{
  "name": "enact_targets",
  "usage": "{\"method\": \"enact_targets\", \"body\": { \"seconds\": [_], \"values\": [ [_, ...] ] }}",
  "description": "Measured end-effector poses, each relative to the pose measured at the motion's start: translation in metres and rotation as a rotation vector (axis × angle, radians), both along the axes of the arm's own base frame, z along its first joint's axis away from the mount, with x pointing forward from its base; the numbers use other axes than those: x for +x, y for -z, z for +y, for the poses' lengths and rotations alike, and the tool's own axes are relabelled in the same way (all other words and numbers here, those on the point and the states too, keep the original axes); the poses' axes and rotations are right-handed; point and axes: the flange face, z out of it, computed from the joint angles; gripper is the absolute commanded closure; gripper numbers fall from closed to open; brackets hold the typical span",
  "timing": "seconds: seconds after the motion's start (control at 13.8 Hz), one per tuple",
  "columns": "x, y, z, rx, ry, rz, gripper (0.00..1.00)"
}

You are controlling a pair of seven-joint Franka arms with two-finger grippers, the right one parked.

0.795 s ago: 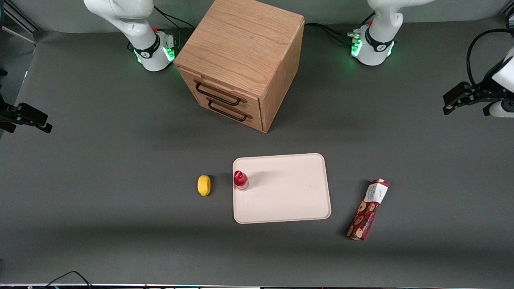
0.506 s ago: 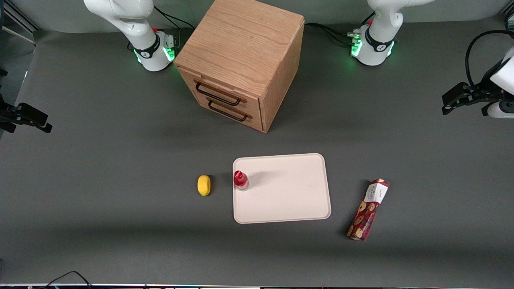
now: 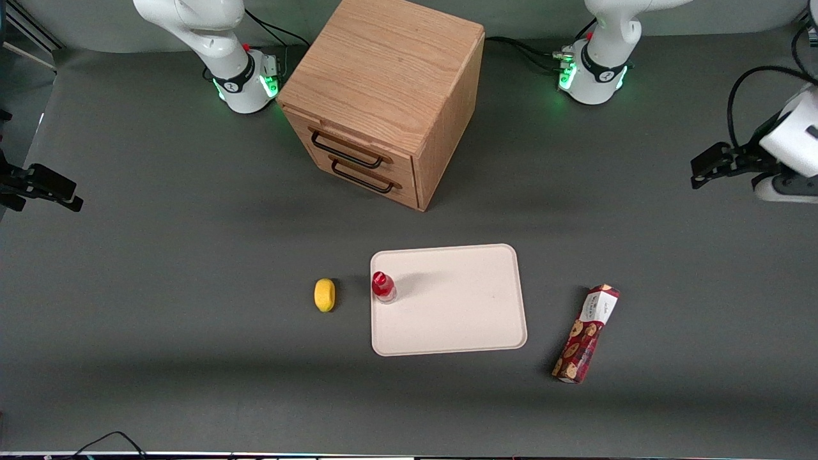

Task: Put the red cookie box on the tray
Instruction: 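Move the left gripper down over the red plaid cookie box, then close the left gripper on the cookie box's end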

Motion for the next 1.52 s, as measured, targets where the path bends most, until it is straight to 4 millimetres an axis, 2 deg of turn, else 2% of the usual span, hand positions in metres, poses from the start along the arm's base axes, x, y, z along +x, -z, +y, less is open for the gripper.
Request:
{"method": "enact_targets", "body": {
  "seconds": [0.22,0.51,0.72,0.87,1.16,1.23,1.37,1.52],
  "values": [
    [0.038,0.055,-0.014,-0.021,0.027,-0.016,0.0],
    [0.096,0.164,-0.044,-0.063,0.066,-0.053,0.0],
    [0.13,0.239,-0.064,-0.088,0.087,-0.081,0.0],
    [0.146,0.276,-0.076,-0.093,0.105,-0.106,0.0],
    [0.161,0.33,-0.089,-0.08,0.146,-0.186,0.0],
    [0.162,0.34,-0.089,-0.077,0.15,-0.193,0.09],
    [0.162,0.353,-0.09,-0.061,0.173,-0.193,0.56],
    [0.161,0.359,-0.091,-0.033,0.203,-0.19,0.98]
  ]
}}
